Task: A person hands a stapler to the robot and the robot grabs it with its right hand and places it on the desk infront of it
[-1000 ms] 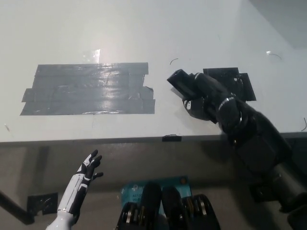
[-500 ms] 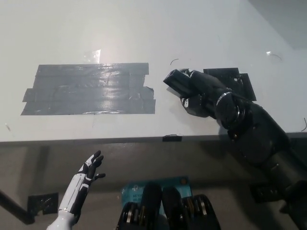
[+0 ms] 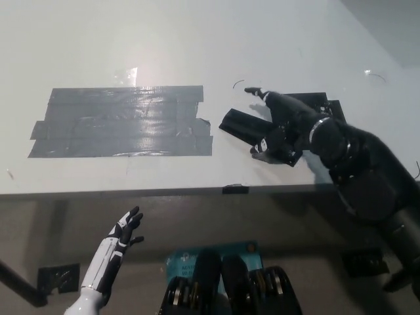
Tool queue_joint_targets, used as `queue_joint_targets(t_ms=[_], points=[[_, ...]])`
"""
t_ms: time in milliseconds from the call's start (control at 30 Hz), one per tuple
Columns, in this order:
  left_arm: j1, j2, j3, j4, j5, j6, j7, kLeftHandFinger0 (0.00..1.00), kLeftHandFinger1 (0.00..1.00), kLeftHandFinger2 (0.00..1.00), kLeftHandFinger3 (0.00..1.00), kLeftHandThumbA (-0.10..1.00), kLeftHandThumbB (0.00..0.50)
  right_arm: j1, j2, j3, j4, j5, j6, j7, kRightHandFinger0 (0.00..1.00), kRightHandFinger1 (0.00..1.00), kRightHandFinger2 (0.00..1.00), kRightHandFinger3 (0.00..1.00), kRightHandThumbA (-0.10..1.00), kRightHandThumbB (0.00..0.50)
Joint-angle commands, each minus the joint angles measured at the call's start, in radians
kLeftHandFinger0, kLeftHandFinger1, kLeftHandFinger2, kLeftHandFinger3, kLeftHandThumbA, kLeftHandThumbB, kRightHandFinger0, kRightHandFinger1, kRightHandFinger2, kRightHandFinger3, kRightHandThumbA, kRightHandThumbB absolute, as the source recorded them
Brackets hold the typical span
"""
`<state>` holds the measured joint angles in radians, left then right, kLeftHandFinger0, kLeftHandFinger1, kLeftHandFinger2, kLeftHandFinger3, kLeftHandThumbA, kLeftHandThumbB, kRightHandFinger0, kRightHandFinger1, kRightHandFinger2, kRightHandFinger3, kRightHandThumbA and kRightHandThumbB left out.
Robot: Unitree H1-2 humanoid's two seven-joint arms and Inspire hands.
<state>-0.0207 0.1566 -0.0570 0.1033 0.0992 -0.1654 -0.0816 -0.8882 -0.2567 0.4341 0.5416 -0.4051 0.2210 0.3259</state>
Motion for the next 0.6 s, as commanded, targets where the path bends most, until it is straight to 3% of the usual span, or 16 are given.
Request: queue_joint_targets(t_ms=[0,100,233,300,367,500,567], points=[[-0.012,0.020,-0.007,-0.027,0.005,-0.022,-0.018,0.84,0.99,0.97,0.96,1.00,0.465,-0.047,-0.038,-0.070,-0.099,0.087,-0.056,0.066,1.00,1.00,1.00,1.00,1.00,0.500],[-0.012,0.019,-0.007,-0.030,0.003,-0.014,-0.018,0.86,1.00,0.97,0.96,1.00,0.465,-0.053,-0.051,-0.120,-0.176,0.131,-0.078,0.079,1.00,1.00,1.00,1.00,1.00,0.500],[-0.018,0.014,-0.004,-0.025,-0.004,-0.006,-0.016,0.86,1.00,0.97,0.97,1.00,0.487,-0.065,-0.037,-0.231,-0.323,0.211,-0.029,0.062,1.00,1.00,1.00,1.00,1.00,0.500],[-0.011,0.013,-0.005,-0.024,-0.003,-0.009,-0.016,0.87,0.99,0.96,0.96,1.00,0.474,-0.080,-0.043,-0.285,-0.416,0.230,-0.020,0.050,1.00,1.00,1.00,1.00,1.00,0.497],[-0.007,0.016,-0.011,-0.021,0.012,-0.034,-0.011,0.83,0.97,0.95,0.95,1.00,0.448,-0.087,-0.054,-0.316,-0.505,0.226,0.019,0.039,1.00,1.00,1.00,1.00,1.00,0.500],[0.004,0.014,-0.012,-0.021,0.006,-0.037,-0.014,0.82,0.97,0.96,0.95,1.00,0.455,-0.054,-0.054,-0.370,-0.700,0.237,0.106,0.038,1.00,1.00,1.00,1.00,1.00,0.498],[0.017,0.014,-0.010,-0.028,-0.001,-0.030,-0.015,0.83,0.98,0.96,0.96,1.00,0.466,0.007,-0.050,-0.393,-0.876,0.254,0.161,0.045,1.00,1.00,1.00,1.00,1.00,0.471]])
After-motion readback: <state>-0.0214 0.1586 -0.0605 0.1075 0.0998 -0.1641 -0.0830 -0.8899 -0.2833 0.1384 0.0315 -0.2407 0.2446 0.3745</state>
